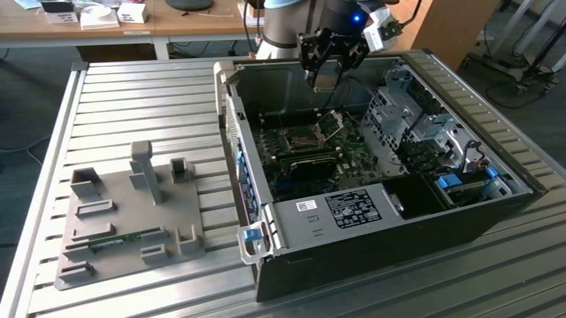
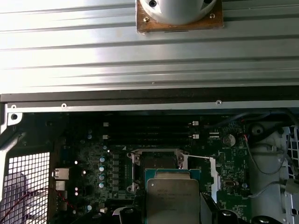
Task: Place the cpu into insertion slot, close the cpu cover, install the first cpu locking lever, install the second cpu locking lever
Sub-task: 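Place the cpu into insertion slot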
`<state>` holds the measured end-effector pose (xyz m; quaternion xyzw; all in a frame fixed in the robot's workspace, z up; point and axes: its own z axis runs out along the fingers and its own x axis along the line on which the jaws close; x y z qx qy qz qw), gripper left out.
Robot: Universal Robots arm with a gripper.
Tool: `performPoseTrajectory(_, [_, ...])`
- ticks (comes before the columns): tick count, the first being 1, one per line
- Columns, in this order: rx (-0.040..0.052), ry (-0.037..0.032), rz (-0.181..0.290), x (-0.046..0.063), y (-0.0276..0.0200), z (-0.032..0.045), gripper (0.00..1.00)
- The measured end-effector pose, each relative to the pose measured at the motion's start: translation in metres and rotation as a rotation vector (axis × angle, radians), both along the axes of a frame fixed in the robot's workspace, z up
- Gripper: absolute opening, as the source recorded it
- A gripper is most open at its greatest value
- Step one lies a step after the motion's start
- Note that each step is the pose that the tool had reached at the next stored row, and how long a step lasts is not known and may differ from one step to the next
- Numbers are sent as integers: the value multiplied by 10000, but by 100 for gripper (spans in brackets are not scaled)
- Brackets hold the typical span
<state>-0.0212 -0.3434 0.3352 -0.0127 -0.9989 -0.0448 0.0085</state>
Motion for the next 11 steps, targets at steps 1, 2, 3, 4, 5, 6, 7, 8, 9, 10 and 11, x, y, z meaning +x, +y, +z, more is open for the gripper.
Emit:
performPoseTrajectory(1, [0, 0, 0, 0, 0, 0, 54])
performPoseTrajectory(2, [0, 0, 0, 0, 0, 0, 54])
performPoseTrajectory(3, [0, 0, 0, 0, 0, 0, 54])
performPoseTrajectory(4, [1, 0, 0, 0, 0, -2, 54])
performPoseTrajectory(5, [4, -1, 0, 0, 0, -7, 54])
performPoseTrajectory(6, [3, -1, 0, 0, 0, -12, 54])
performPoseTrajectory(7, [0, 0, 0, 0, 0, -17, 54])
performPoseTrajectory(8, [1, 0, 0, 0, 0, -23, 54])
performPoseTrajectory(9, [1, 0, 0, 0, 0, -29, 54])
performPoseTrajectory(10, [0, 0, 0, 0, 0, -35, 54])
performPoseTrajectory(11, [0, 0, 0, 0, 0, -41, 54])
